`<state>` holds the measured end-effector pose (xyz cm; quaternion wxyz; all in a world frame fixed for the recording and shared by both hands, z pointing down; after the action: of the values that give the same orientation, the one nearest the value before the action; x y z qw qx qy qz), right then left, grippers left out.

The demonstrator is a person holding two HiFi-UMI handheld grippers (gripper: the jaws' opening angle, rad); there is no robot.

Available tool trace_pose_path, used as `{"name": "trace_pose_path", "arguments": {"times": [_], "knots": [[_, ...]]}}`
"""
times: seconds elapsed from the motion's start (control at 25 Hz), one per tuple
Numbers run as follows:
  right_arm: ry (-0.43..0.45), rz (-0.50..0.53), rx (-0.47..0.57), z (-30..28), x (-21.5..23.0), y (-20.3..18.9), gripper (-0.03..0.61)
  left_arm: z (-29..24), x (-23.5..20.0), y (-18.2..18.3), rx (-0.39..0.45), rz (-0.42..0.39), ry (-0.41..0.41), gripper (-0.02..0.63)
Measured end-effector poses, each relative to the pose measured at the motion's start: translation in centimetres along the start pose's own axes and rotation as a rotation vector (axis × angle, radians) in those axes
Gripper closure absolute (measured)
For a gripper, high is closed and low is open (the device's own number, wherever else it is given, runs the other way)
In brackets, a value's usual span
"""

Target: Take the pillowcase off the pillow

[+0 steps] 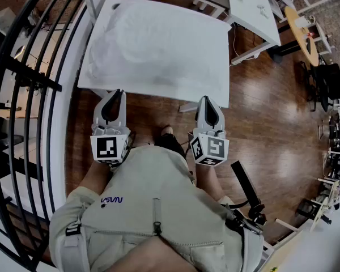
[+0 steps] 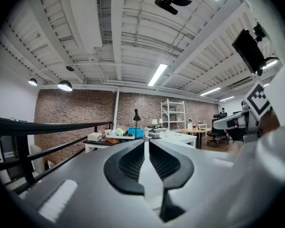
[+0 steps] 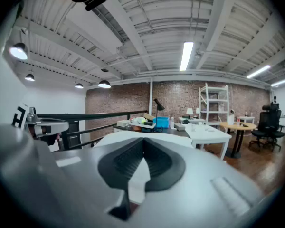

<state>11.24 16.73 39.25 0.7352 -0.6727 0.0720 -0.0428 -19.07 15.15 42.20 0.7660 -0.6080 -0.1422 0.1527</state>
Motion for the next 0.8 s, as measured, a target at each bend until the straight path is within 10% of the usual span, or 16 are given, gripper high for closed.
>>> {"name": "trace_pose_path", "arguments": {"times": [0.52, 0.8], "knots": [[0.150, -0.081, 0.021, -10.6, 9.2, -2.7, 0.577, -10.3, 3.6, -1.1, -0.014, -0.049, 0.105, 0.606], [0.236, -0.046, -0.045, -14.4, 11.5, -5.0, 0.518, -12.3, 3.4, -3.4, -0.127, -0.123, 0.139, 0.503]]}}
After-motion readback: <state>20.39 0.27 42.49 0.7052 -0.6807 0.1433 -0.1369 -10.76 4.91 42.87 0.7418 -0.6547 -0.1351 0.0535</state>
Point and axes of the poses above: the fingertips, and each gripper's own axes: z backward along the fingers, x to its right, y out of its top, the point moved 10 cm from there along z, backward along the fingers, and after that the axes turned 14 degrees about x, right-handed, at the moved point
